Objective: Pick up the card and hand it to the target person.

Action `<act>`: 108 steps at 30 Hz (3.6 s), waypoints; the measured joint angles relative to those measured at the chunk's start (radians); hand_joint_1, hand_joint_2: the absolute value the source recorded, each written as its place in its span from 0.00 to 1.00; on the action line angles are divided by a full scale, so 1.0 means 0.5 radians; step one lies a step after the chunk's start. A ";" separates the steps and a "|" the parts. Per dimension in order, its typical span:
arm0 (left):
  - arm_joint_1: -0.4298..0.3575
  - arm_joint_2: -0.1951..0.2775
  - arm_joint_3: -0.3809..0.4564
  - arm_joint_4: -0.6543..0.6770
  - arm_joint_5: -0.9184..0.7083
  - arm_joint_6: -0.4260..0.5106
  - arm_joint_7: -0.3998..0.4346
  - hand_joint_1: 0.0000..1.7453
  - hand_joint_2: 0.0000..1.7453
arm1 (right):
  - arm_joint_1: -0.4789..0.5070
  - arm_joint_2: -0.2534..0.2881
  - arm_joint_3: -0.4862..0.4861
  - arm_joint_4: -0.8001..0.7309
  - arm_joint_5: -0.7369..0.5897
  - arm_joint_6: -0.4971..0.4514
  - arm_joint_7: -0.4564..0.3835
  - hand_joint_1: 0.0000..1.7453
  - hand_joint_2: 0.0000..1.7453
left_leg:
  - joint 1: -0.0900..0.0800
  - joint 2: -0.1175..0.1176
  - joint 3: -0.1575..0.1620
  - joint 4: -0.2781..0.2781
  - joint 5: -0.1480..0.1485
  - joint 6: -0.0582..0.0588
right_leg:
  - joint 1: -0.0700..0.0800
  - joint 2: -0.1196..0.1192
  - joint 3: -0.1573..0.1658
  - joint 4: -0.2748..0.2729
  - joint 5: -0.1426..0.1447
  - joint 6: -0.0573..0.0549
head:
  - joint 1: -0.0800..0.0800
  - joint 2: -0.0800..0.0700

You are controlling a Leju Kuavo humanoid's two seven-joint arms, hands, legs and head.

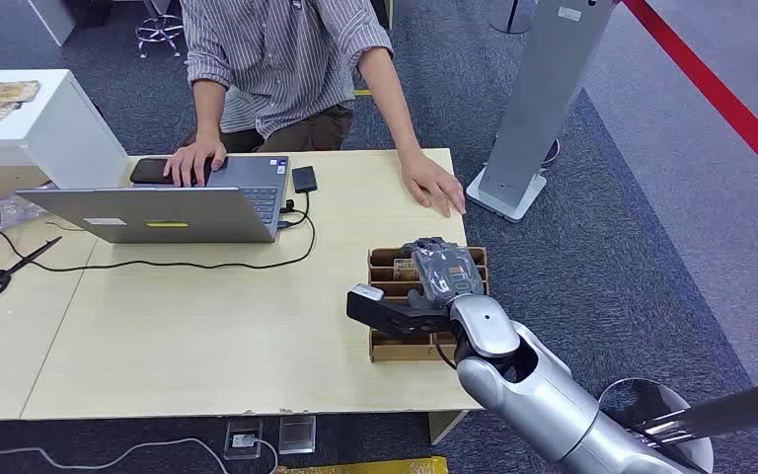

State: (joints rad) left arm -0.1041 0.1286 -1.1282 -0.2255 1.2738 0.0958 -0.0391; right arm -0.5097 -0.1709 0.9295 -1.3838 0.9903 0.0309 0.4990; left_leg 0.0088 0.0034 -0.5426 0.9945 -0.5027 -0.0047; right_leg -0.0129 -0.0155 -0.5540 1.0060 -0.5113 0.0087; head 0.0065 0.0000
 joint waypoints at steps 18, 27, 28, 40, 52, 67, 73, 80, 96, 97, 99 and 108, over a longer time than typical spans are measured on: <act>0.001 0.000 0.013 0.000 0.010 -0.005 -0.009 0.00 0.00 | -0.003 0.001 -0.004 0.001 0.012 -0.019 0.000 0.52 1.00 | 0.000 0.000 0.000 0.000 0.000 0.000 | 0.000 0.000 0.000 0.000 0.000 0.000 | 0.000 0.000; 0.001 0.000 0.013 0.000 0.010 -0.005 -0.021 0.00 0.00 | -0.004 0.002 -0.004 0.008 0.017 -0.018 -0.008 0.58 1.00 | 0.000 0.000 0.001 0.000 0.000 0.000 | 0.000 0.000 0.001 0.000 0.000 0.000 | 0.000 0.000; 0.001 0.000 0.013 0.000 0.010 -0.004 -0.023 0.00 0.00 | -0.003 0.002 -0.004 0.010 0.017 -0.016 -0.010 0.57 1.00 | 0.000 0.000 0.001 0.000 0.000 0.000 | 0.000 0.000 0.001 0.000 0.000 0.000 | 0.000 0.000; 0.001 0.000 0.013 0.000 -0.007 0.000 -0.029 0.00 0.00 | -0.003 0.002 -0.003 0.038 0.024 -0.016 -0.030 0.63 1.00 | 0.000 0.000 0.000 0.000 0.000 0.000 | 0.000 0.000 0.000 0.000 0.000 0.000 | 0.000 0.000; 0.001 0.000 0.013 0.000 -0.010 0.017 -0.032 0.00 0.00 | -0.004 0.002 -0.003 0.045 0.024 -0.032 -0.031 0.99 1.00 | 0.000 0.000 0.000 0.000 0.000 0.000 | 0.000 0.000 0.000 0.000 0.000 0.000 | 0.000 0.000; 0.001 0.000 0.013 0.000 -0.007 0.059 -0.081 0.00 0.00 | -0.008 0.002 -0.016 0.029 -0.023 -0.108 -0.039 1.00 1.00 | 0.000 0.000 0.000 0.000 0.000 0.000 | 0.000 0.000 0.000 0.000 0.000 0.000 | 0.000 0.000; 0.003 0.006 0.013 0.000 -0.002 0.066 -0.060 0.00 0.00 | -0.108 -0.034 -0.071 -0.110 -0.538 0.119 -0.019 1.00 1.00 | 0.000 0.000 0.001 0.000 0.000 0.000 | 0.000 0.000 0.000 0.000 0.000 0.000 | 0.000 0.000; 0.005 0.021 0.014 0.000 0.012 0.058 -0.055 0.00 0.00 | -0.345 -0.136 -0.107 -0.362 -0.926 0.313 0.068 1.00 1.00 | 0.000 0.000 0.001 0.001 0.000 0.000 | 0.000 0.000 0.000 0.000 0.000 0.000 | 0.000 0.000; 0.002 0.018 0.015 0.000 0.022 0.035 -0.078 0.00 0.00 | -0.478 -0.124 -0.092 -0.370 -0.428 -0.264 -0.230 1.00 1.00 | 0.000 0.000 0.000 0.001 0.000 0.000 | 0.000 0.000 0.001 0.000 0.000 0.000 | -0.001 0.000; 0.002 0.017 0.015 0.000 0.022 0.034 -0.083 0.00 0.00 | -0.470 -0.114 -0.090 -0.337 -0.376 -0.330 -0.260 1.00 1.00 | 0.000 0.000 0.000 0.001 0.000 0.000 | 0.000 0.000 0.001 0.000 0.000 0.000 | -0.001 0.001; 0.002 0.015 0.015 0.000 0.022 0.033 -0.089 0.00 0.00 | -0.442 -0.093 -0.089 -0.272 -0.304 -0.468 -0.315 1.00 1.00 | 0.000 0.000 -0.001 0.001 0.000 0.000 | 0.000 0.000 0.001 0.000 0.000 0.000 | 0.000 0.001; 0.002 0.012 0.015 0.000 0.022 0.025 -0.093 0.00 0.50 | -0.335 -0.027 -0.118 -0.074 -0.184 -0.707 -0.409 0.50 1.00 | 0.000 0.000 -0.001 0.001 0.000 0.000 | 0.000 0.000 0.000 0.000 0.000 0.000 | -0.001 0.000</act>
State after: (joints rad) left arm -0.1030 0.1345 -1.1208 -0.2255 1.2848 0.1084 -0.0858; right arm -0.6772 -0.1845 0.8702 -1.4208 0.8984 -0.3224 0.2946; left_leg 0.0088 0.0032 -0.5430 0.9948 -0.5027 -0.0047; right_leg -0.0129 -0.0156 -0.5541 1.0060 -0.5112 0.0087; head 0.0062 0.0000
